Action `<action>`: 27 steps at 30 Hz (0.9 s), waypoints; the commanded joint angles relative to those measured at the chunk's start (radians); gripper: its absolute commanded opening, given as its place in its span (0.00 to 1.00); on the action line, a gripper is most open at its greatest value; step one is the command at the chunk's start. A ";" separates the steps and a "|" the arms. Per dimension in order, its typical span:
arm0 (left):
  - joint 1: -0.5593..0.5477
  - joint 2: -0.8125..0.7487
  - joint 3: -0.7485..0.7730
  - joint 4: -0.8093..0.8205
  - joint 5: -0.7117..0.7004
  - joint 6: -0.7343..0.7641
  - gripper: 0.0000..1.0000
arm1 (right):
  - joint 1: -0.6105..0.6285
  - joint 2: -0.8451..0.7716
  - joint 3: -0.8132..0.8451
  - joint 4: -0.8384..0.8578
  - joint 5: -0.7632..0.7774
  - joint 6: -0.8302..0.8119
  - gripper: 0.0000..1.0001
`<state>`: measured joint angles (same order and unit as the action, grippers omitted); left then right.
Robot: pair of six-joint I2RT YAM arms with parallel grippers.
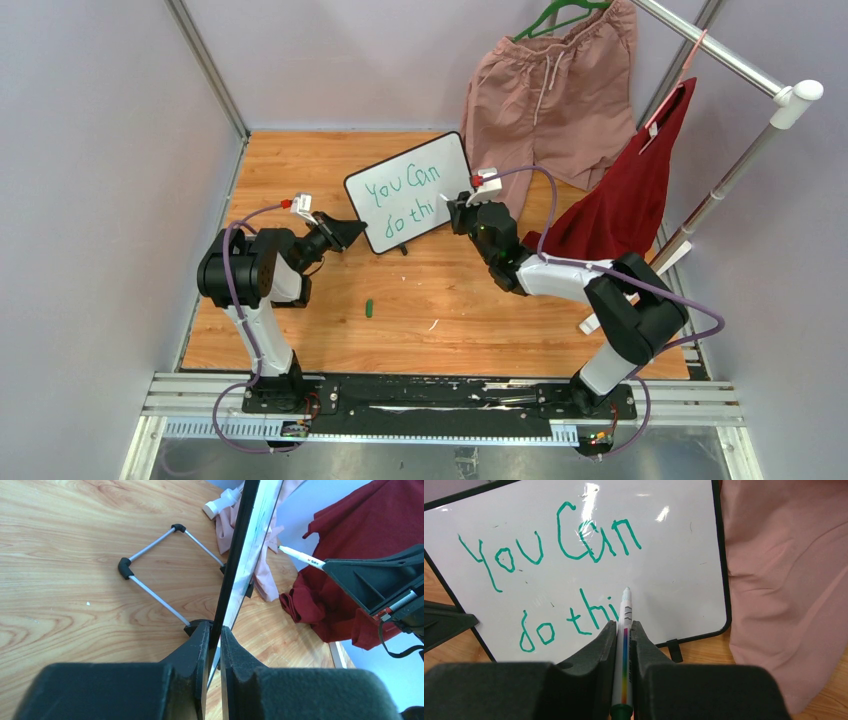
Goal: Write a sentence on the whiteboard
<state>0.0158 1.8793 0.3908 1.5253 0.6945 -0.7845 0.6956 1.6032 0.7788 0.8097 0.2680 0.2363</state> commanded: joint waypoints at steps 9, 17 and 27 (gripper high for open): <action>-0.005 0.016 -0.007 0.033 -0.009 0.022 0.00 | -0.008 0.028 0.055 -0.011 0.003 0.007 0.00; -0.005 0.015 -0.009 0.034 -0.012 0.024 0.00 | -0.007 0.043 0.075 -0.027 0.003 0.003 0.00; -0.005 0.015 -0.009 0.034 -0.013 0.024 0.00 | -0.003 0.046 0.057 -0.026 -0.004 0.006 0.00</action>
<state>0.0154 1.8793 0.3908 1.5253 0.6941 -0.7841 0.6956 1.6367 0.8272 0.7841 0.2619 0.2390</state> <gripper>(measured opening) 0.148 0.153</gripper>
